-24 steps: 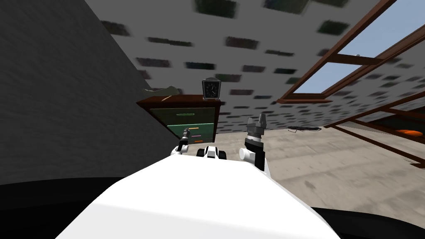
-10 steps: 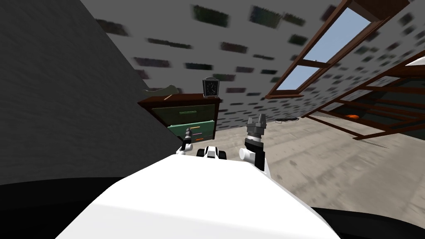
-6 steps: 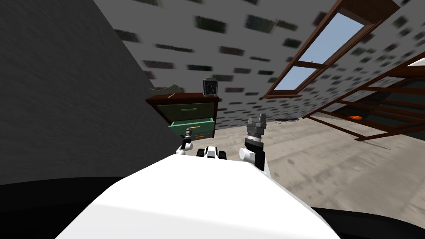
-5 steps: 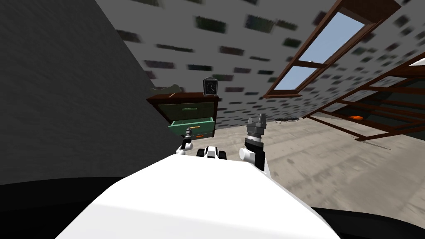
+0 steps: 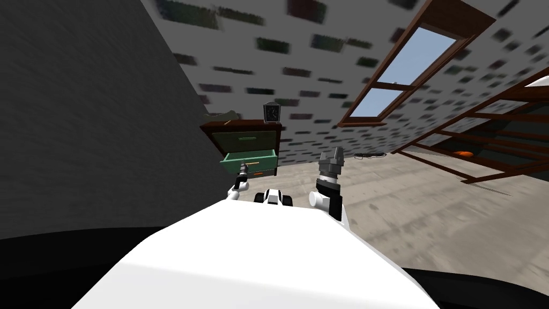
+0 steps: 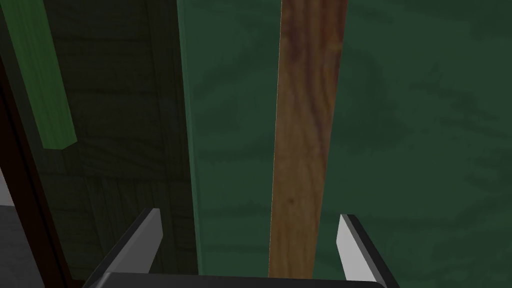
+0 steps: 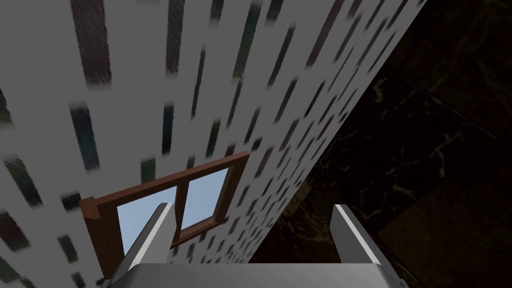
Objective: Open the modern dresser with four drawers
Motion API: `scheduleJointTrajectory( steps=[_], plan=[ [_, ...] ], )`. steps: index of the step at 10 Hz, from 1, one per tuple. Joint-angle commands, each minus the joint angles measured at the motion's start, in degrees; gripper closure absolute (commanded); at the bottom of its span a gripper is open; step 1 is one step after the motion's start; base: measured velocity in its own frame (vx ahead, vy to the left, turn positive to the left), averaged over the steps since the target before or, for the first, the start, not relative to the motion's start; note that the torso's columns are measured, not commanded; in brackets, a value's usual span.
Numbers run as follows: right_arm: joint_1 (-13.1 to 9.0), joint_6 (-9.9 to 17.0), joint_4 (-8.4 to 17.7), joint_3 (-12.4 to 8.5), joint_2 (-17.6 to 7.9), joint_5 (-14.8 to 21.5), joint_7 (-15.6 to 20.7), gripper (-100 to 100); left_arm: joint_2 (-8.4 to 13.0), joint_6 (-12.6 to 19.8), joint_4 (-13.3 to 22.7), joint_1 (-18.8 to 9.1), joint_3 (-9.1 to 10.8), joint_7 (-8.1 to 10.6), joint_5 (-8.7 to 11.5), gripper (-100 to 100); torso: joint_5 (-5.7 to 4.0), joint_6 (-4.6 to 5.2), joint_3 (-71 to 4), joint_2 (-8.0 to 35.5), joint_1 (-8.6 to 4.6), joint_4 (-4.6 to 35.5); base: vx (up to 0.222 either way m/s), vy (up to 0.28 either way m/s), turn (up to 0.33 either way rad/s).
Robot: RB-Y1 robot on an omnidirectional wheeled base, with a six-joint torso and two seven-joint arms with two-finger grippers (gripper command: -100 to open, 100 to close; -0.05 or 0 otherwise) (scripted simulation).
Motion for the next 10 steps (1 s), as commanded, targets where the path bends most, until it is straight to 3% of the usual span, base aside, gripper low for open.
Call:
scheduleJointTrajectory(
  steps=[1,6,7,8,10],
  plan=[
    [0.00,0.00,0.00,0.00,0.00,0.00,0.00,0,0.73,3.47,-1.18,-2.05,0.72,-0.06,-0.02,-100,-0.02,0.01,0.14,0.22,-0.05,0.07,-0.043,-0.034,0.047],
    [-0.01,0.00,0.00,0.00,0.00,0.00,0.00,0,2.43,9.75,-2.77,-6.47,2.09,0.15,-0.05,-100,-0.19,0.00,0.42,0.69,-0.23,0.38,-0.062,-0.031,0.039],
    [-0.01,0.00,0.00,0.00,0.00,0.00,0.00,0,1.84,9.81,-3.43,-5.03,1.93,-0.24,-0.02,-100,-0.29,-0.05,0.48,0.80,-0.32,0.49,-0.024,-0.015,0.006],
    [-0.01,0.00,0.00,0.00,0.00,0.00,0.00,0,1.88,10.24,-3.43,-4.97,1.94,-0.18,-0.01,0,-0.22,-0.02,0.46,0.73,-0.26,0.42,0.000,0.000,0.000],
    [0.00,0.00,0.00,0.00,0.00,0.00,0.00,0,1.80,10.42,-3.20,-4.75,1.90,-0.18,0.00,0,-0.13,0.00,0.34,0.55,-0.16,0.29,0.000,0.000,0.000]
  ],
)
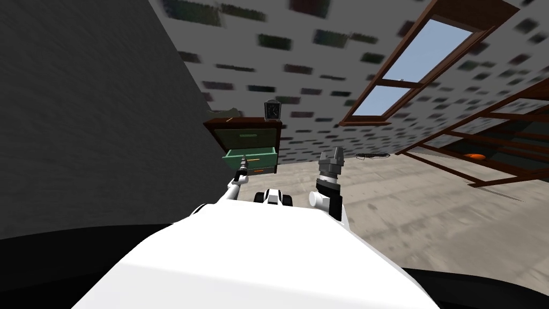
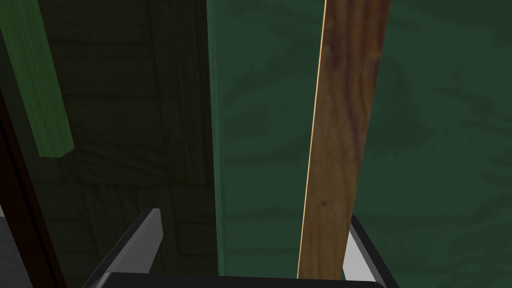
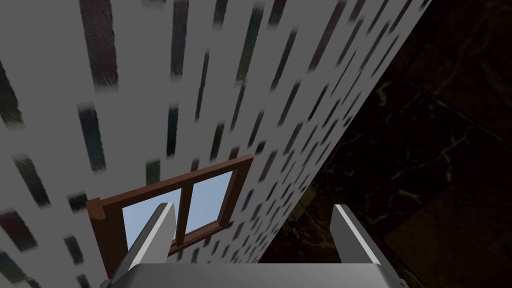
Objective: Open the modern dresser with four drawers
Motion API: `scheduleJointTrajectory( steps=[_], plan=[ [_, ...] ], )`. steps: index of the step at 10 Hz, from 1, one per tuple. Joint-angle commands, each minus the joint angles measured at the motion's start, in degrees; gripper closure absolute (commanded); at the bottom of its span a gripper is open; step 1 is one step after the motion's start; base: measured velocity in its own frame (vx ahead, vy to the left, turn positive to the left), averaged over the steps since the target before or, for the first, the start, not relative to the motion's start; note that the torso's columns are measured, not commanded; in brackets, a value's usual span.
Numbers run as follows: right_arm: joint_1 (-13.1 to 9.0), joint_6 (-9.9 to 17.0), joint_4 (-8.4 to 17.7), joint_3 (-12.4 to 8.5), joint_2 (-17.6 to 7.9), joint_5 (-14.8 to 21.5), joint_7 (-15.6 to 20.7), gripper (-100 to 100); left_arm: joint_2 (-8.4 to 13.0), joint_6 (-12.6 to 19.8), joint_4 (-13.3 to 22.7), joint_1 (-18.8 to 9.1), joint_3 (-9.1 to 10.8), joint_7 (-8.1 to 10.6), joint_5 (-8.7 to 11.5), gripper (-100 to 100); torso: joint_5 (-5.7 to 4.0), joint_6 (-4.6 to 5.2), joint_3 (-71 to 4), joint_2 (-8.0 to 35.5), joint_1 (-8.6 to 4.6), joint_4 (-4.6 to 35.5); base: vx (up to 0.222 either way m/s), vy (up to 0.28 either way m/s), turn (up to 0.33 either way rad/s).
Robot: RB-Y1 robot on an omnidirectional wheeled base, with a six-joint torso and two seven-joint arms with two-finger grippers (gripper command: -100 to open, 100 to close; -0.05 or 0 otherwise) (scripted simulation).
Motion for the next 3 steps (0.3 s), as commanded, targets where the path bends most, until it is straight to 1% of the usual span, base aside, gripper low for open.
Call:
scheduleJointTrajectory(
  steps=[1,3],
  plan=[
    [0.00,0.00,0.00,0.00,0.00,0.00,0.00,0,-0.02,0.06,0.06,0.05,-0.01,0.00,0.00,0,0.03,0.00,-0.02,-0.04,0.02,-0.05,0.000,0.000,0.000],
    [0.00,0.00,0.00,0.00,0.00,0.00,0.00,0,-0.04,0.12,0.13,0.12,-0.02,0.00,0.01,0,0.07,0.00,-0.04,-0.08,0.05,-0.11,0.000,0.000,0.000]
  ],
)
